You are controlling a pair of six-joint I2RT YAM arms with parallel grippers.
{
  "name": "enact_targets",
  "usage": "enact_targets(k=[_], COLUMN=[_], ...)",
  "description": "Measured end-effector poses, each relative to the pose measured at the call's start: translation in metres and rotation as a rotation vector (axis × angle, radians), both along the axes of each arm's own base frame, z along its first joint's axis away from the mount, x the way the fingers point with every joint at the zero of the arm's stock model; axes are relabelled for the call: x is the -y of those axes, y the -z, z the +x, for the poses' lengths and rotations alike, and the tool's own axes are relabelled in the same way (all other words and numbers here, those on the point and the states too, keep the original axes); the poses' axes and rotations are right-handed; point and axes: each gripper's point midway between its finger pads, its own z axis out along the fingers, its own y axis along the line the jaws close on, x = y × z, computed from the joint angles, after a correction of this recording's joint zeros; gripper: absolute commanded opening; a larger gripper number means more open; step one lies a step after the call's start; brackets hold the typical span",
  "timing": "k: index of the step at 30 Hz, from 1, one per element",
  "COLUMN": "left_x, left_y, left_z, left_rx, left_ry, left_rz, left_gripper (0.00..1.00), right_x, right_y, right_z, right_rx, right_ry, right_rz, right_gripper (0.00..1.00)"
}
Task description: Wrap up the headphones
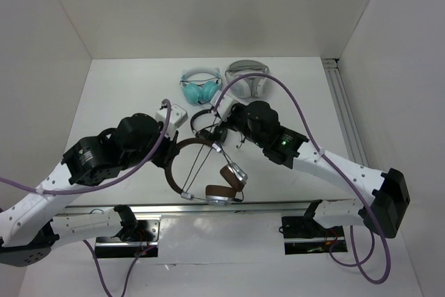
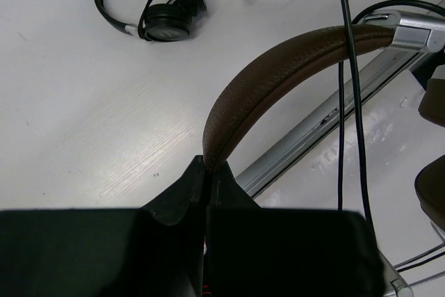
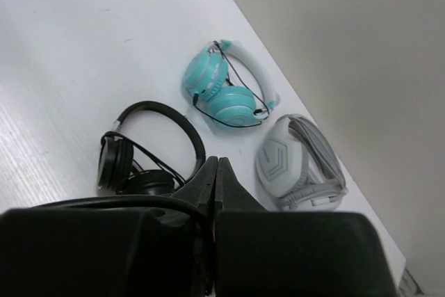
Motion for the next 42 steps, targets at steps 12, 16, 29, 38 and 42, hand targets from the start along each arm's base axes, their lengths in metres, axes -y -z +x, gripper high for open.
enact_targets(k=[12,16,29,38,42], left_x=[-0.005,-0.006,-0.024,-0.041,-0.039], left_y=[-0.05,-0.064,-0.094,-0.12,-0.124], left_z=[0.004,0.005,0.024,0.031,0.031], left_rx=[0.094,0.117,0.159,0.203,0.194], left_ry=[-0.032,-0.038,-0.225,-0.344,-0.348], left_rz=[-0.085,-0.112,-0.112,-0.15,-0.159], left_gripper=[0.0,0.0,0.0,0.0,0.0], right_x=[-0.026,-0.041,-0.073,-0.082,-0.075], right_y=[0.001,0.008,0.03,0.054,0.057], right_z=[-0.014,-0.03,-0.05,-0.056,-0.05], right_rx=[-0.092,-0.124,-0.255,-0.342,-0.331], right_ry=[-0.177,-0.279,-0.475,-0.525,-0.469], right_rz=[0.124,0.224,0.459,0.529,0.565], right_gripper=[0.04,0.05,0.03,0.0,0.0])
